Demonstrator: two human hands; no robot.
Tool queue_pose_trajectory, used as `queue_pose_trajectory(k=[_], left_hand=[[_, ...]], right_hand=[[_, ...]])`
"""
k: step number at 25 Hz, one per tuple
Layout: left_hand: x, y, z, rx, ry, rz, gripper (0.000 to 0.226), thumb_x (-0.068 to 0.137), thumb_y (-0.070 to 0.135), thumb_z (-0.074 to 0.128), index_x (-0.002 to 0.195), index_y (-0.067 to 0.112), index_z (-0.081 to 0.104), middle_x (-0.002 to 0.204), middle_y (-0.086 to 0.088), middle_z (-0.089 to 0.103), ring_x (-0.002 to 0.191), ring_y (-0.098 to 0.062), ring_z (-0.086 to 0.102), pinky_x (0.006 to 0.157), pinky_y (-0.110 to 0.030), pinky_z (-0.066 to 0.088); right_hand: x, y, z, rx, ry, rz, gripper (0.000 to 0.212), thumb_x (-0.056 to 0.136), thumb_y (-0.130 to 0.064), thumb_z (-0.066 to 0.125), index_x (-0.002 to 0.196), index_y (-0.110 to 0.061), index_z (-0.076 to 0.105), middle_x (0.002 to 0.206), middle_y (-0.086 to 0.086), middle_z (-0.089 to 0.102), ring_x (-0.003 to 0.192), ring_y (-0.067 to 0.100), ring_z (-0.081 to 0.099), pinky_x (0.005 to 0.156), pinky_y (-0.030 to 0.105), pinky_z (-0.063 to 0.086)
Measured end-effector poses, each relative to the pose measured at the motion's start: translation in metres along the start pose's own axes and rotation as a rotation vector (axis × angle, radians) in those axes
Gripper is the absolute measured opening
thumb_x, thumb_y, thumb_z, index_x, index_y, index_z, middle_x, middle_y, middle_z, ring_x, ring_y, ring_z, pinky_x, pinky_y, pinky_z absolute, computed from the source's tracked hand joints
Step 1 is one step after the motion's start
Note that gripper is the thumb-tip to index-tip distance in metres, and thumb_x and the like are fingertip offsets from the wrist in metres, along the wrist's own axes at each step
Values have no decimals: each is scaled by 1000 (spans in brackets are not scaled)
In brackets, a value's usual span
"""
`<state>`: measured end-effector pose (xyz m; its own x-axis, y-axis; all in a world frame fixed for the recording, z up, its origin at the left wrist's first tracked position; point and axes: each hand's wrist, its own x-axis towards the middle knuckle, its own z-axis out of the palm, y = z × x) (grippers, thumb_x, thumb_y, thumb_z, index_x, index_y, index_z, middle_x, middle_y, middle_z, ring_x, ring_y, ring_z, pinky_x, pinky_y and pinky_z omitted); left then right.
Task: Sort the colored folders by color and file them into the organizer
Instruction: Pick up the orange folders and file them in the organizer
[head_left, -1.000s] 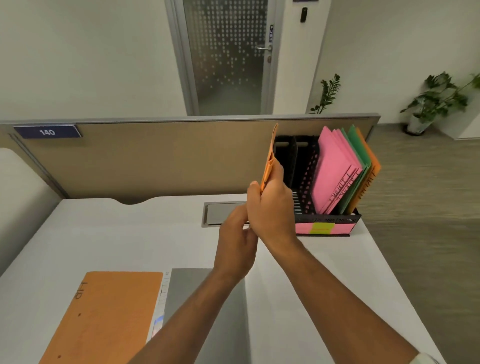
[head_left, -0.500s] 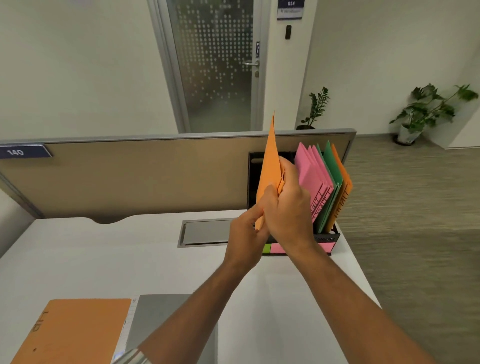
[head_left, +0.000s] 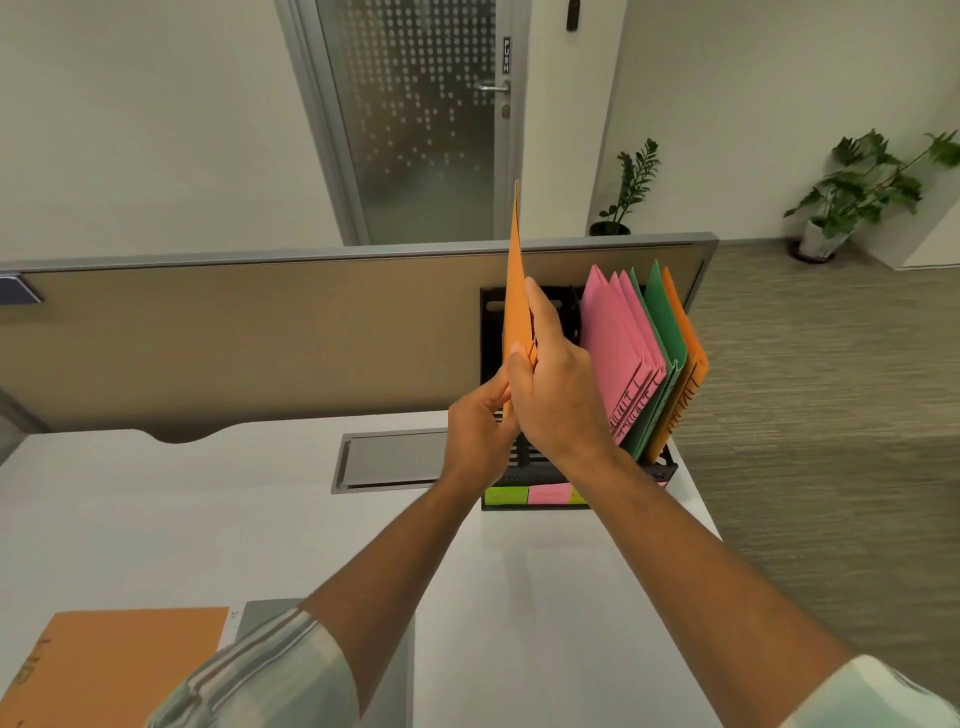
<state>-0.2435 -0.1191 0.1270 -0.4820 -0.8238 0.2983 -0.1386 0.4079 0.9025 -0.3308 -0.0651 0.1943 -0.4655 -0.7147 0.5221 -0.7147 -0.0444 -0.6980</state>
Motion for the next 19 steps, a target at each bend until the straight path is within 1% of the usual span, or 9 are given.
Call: queue_pose_trajectory(k=[2,4,6,8,11,13,15,17,19], left_hand=[[1,-11,4,-16,-11,-29,30,99,6,71,128,-1,71,112,-13,79,100,-24,74,88,-41,63],[-1,-21,9,-23,-17,-60,27,99,5,71,124,-4,72,106,-14,79,89,-17,72,83,-39,64],[-2,-29,13,-9,-21,-82,24,99,5,70,121,-5,72,99,-13,79,84,-22,72,80,-40,64],[0,-34,17,-13,-49,-97,25,100,4,69,124,-3,71,96,-5,78,85,-20,73,79,-37,65],[3,-37,21,-34,-104,-118,31,102,5,67,133,-1,67,112,-7,78,99,-16,73,79,-20,63],[3,-40,24,-14,-132,-112,27,105,6,62,131,0,67,106,2,76,96,-3,72,74,-10,57],[2,-45,26,-34,-169,-142,24,109,6,56,128,-3,67,99,9,74,92,6,71,70,-6,54],[1,-49,26,-1,-206,-159,26,111,14,54,130,1,65,105,4,74,96,-2,72,73,-10,55],[-3,-53,26,86,-248,-150,29,110,24,56,135,9,63,113,1,74,100,-12,70,78,-14,54]], right_hand=[[-1,10,6,-10,-21,14,69,105,-21,53,161,-38,16,117,-14,57,94,-24,54,64,-9,35],[-3,20,13,-6,-46,26,70,105,-22,51,161,-41,13,135,-4,61,104,-8,53,79,-3,35],[-6,29,18,4,-76,36,69,105,-22,50,160,-43,12,141,1,59,110,-2,51,84,3,38],[-8,37,22,8,-92,59,70,105,-22,49,159,-46,11,143,2,58,113,2,54,87,10,43],[-10,50,26,-8,-95,115,73,105,-20,51,156,-51,9,139,3,60,108,7,59,83,14,46],[-13,58,30,-6,-123,176,71,105,-19,50,156,-48,10,141,6,60,114,17,63,89,25,51],[-19,64,33,-6,-156,217,68,106,-20,48,156,-46,10,141,7,60,118,22,64,94,35,55],[-24,68,35,-7,-170,226,72,106,-19,46,157,-50,5,130,3,62,106,14,62,88,33,58],[-28,70,35,-23,-181,228,79,106,-20,45,154,-59,-5,114,-6,56,92,6,55,78,24,51]])
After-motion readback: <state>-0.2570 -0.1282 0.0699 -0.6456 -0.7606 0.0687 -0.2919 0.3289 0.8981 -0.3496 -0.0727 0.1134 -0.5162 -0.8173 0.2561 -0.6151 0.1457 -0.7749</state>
